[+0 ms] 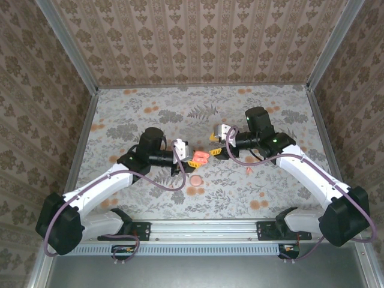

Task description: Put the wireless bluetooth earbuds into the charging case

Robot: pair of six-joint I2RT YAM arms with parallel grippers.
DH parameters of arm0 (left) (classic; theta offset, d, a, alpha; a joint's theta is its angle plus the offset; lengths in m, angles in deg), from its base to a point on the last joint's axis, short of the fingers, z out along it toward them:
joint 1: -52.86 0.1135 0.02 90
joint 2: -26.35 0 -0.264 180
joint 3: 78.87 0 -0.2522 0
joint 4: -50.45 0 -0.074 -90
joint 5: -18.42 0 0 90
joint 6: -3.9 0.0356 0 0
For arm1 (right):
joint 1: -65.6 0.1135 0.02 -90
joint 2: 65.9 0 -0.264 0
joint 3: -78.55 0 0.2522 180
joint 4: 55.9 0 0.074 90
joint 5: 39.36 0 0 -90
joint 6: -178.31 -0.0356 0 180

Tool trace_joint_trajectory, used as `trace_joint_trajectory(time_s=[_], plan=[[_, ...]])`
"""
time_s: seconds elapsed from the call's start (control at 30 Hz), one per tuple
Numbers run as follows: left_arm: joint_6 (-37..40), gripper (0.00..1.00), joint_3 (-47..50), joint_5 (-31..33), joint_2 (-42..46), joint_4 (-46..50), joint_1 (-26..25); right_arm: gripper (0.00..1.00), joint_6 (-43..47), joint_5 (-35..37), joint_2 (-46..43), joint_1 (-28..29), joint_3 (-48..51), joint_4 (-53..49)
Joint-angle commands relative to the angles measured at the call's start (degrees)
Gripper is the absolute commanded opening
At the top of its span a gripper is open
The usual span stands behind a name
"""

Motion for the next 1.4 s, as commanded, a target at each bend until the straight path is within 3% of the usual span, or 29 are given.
trace_joint_trajectory(time_s=[0.0,0.33,0.53,0.7,0.9,1.13,1.37], plan=[[-4.40,0.20,2.59,-1.89,0.85,-5.92,1.63,0.50,-1.85,-1.46,-0.79,-0.15,-2.01,0.43],[-19.55,0.20,11.63,0.98,-0.90,-26.72,7.67,0.53,-16.69,2.94,1.76,0.27,-6.27,-2.81],[-23.68,0.20,15.22,11.19,1.55,-28.21,8.94,0.55,-33.55,12.25,6.25,2.68,-11.04,-9.53],[-26.50,0.20,18.99,22.59,5.21,-28.41,9.53,0.55,-41.89,18.56,9.85,5.55,-12.61,-13.70],[-26.97,0.20,21.00,28.71,10.57,-24.21,11.16,0.56,-40.00,26.85,12.39,5.27,-16.09,-25.89],[-24.72,0.20,20.88,27.30,12.86,-19.36,11.75,0.56,-45.74,32.66,15.07,-0.82,-18.37,-38.44],[-24.24,0.20,20.52,25.37,12.41,-19.04,11.76,0.56,-21.91,45.17,17.05,-2.38,-15.54,-46.78]])
